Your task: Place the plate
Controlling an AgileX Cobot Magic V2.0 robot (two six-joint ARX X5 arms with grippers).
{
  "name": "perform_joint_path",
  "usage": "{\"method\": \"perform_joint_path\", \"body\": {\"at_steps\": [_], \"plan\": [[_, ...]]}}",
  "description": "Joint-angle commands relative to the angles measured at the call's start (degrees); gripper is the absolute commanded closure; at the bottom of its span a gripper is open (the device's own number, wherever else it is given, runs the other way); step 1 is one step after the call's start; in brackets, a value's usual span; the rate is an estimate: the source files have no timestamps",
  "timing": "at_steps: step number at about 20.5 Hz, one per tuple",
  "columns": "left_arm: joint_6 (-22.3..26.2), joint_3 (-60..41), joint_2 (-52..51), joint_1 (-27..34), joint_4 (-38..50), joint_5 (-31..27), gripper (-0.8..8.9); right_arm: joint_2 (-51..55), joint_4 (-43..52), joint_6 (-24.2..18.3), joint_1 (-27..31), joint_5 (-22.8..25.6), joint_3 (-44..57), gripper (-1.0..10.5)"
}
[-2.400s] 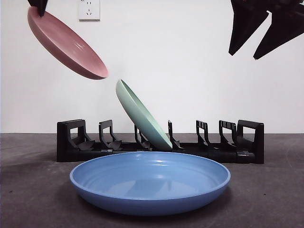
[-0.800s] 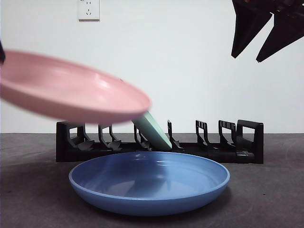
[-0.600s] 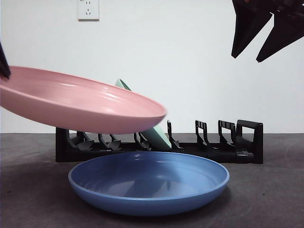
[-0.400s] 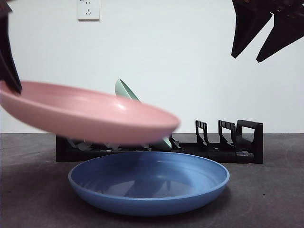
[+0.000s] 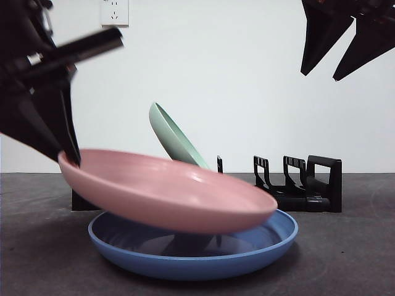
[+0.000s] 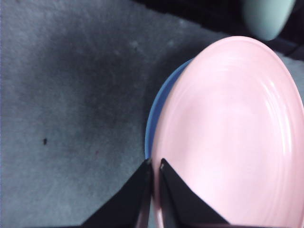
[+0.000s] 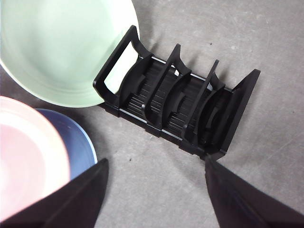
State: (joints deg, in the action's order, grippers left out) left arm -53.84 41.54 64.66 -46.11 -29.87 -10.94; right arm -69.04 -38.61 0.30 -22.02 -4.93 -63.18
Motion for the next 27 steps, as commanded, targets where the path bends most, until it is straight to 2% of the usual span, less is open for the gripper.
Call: {"method": "perform_joint_path", "body": {"at_steps": [1, 13, 14, 17, 20, 23, 27], "plan": [[-1.0, 0.3, 2.8, -0.6, 2.3, 0.1, 7.99, -0.2, 0.2, 0.5, -0.3, 0.0, -1.3, 6.3], [-0.8, 0.3, 12.3, -0.6, 8.0, 1.8, 7.97, -0.2, 0.0, 0.6, -0.3, 0.0, -1.3, 6.3], [-0.9, 0.3, 12.6, -0.6, 8.0, 1.8, 7.73, -0.2, 0.0, 0.6, -0.3, 0.0, -1.3, 6.3], [-0.9, 0.3, 12.9, -0.6, 8.1, 1.8, 6.19, -0.2, -0.1, 0.6, -0.3, 0.0, -1.3, 6.3], [-0.1, 0.4, 11.8, -0.6, 8.2, 1.8, 6.16, -0.2, -0.1, 0.6, -0.3, 0.0, -1.3, 6.3], [4.9, 0.8, 6.8, -0.6, 8.2, 1.8, 6.16, -0.2, -0.1, 0.6, -0.3, 0.0, -1.3, 6.3], [18.9, 0.9, -3.8, 1.7, 6.1, 1.3, 6.17, -0.2, 0.0, 0.6, -0.3, 0.0, -1.3, 6.3]]}}
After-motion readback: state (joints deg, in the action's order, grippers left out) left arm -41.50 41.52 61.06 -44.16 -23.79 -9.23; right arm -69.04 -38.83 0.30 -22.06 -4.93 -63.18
